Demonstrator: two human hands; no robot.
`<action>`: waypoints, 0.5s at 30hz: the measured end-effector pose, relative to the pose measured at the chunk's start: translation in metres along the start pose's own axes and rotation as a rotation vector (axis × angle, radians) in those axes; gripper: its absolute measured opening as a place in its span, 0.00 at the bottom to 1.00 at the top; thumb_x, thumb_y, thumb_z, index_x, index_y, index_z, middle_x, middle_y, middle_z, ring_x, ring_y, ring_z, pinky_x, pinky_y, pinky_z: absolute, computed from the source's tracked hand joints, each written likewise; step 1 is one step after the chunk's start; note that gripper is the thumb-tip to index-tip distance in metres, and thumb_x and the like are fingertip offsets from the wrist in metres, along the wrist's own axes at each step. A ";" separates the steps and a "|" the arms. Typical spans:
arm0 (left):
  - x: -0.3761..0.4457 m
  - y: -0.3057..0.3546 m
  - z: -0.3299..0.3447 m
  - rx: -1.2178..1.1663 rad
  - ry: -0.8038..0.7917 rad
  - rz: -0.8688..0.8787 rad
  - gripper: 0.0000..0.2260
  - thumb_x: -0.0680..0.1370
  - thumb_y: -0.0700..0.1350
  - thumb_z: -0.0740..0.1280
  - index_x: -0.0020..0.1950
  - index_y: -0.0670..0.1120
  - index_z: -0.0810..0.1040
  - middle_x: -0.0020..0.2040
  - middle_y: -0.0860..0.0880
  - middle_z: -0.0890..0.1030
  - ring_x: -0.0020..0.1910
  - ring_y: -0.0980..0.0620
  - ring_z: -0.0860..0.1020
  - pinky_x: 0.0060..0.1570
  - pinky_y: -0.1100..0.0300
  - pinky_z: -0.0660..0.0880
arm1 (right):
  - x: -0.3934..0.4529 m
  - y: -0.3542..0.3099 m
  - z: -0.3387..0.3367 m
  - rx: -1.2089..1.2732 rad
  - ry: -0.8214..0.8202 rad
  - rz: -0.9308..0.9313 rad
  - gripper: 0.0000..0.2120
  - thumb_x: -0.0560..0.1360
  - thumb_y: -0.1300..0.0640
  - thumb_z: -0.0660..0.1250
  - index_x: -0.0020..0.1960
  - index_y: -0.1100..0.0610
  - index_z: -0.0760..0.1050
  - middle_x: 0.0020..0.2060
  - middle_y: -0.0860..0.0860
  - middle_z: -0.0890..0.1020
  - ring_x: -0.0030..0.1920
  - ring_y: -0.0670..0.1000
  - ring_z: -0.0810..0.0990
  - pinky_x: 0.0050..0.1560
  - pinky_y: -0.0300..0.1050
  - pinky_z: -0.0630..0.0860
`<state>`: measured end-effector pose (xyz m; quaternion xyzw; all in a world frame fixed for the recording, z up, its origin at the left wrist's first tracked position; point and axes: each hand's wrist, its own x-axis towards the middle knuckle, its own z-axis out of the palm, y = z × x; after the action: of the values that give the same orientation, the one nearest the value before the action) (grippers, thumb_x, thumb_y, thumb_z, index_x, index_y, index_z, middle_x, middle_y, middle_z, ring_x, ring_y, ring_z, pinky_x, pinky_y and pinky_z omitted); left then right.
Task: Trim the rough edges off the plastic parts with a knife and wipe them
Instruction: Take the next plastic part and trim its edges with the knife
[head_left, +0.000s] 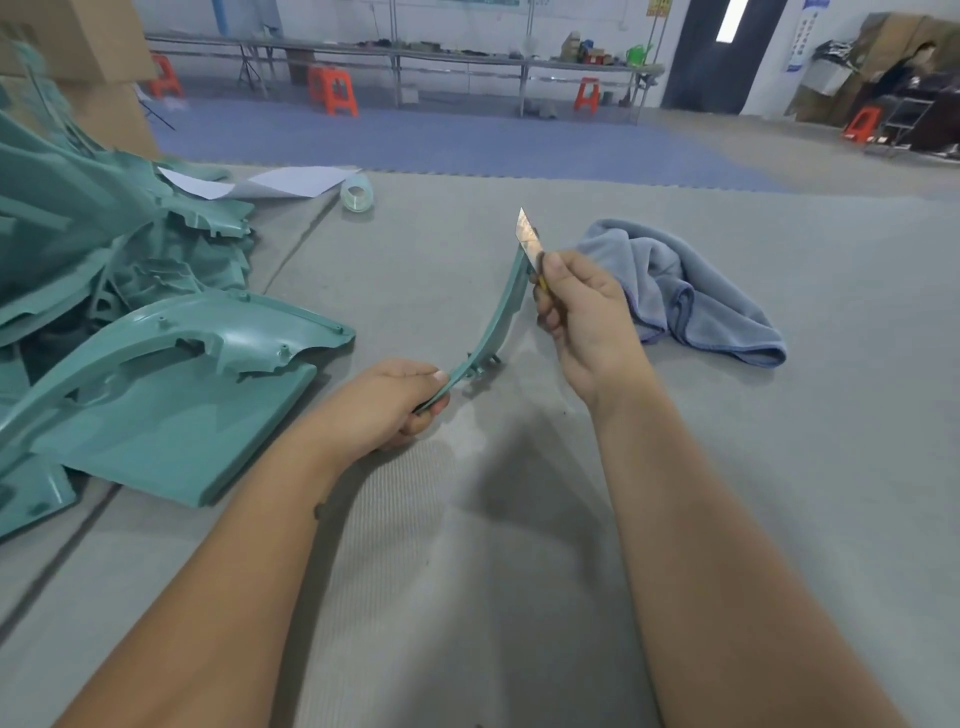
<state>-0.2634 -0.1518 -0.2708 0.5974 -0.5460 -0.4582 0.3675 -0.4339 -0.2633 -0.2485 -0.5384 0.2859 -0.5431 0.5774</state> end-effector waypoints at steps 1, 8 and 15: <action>0.000 0.001 0.000 -0.001 0.002 -0.003 0.17 0.83 0.46 0.56 0.35 0.45 0.70 0.24 0.50 0.61 0.21 0.56 0.56 0.18 0.67 0.54 | -0.001 0.001 0.002 0.022 0.017 0.014 0.13 0.82 0.60 0.60 0.40 0.54 0.76 0.28 0.47 0.71 0.28 0.42 0.67 0.31 0.33 0.63; -0.004 0.006 0.001 0.014 0.012 -0.013 0.16 0.83 0.45 0.55 0.36 0.43 0.69 0.24 0.51 0.61 0.21 0.56 0.56 0.19 0.66 0.54 | -0.005 -0.007 0.003 -0.194 0.134 -0.125 0.14 0.80 0.61 0.63 0.36 0.53 0.77 0.25 0.46 0.70 0.28 0.43 0.66 0.31 0.31 0.64; -0.010 0.013 0.005 -0.021 0.021 -0.040 0.16 0.83 0.43 0.56 0.36 0.43 0.69 0.24 0.50 0.61 0.19 0.58 0.57 0.18 0.68 0.55 | -0.017 -0.016 -0.018 0.168 0.023 0.066 0.16 0.76 0.61 0.57 0.30 0.56 0.70 0.22 0.49 0.66 0.23 0.46 0.58 0.24 0.38 0.54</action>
<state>-0.2719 -0.1435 -0.2582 0.6092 -0.5252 -0.4648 0.3701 -0.4594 -0.2500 -0.2422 -0.4722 0.2634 -0.5519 0.6348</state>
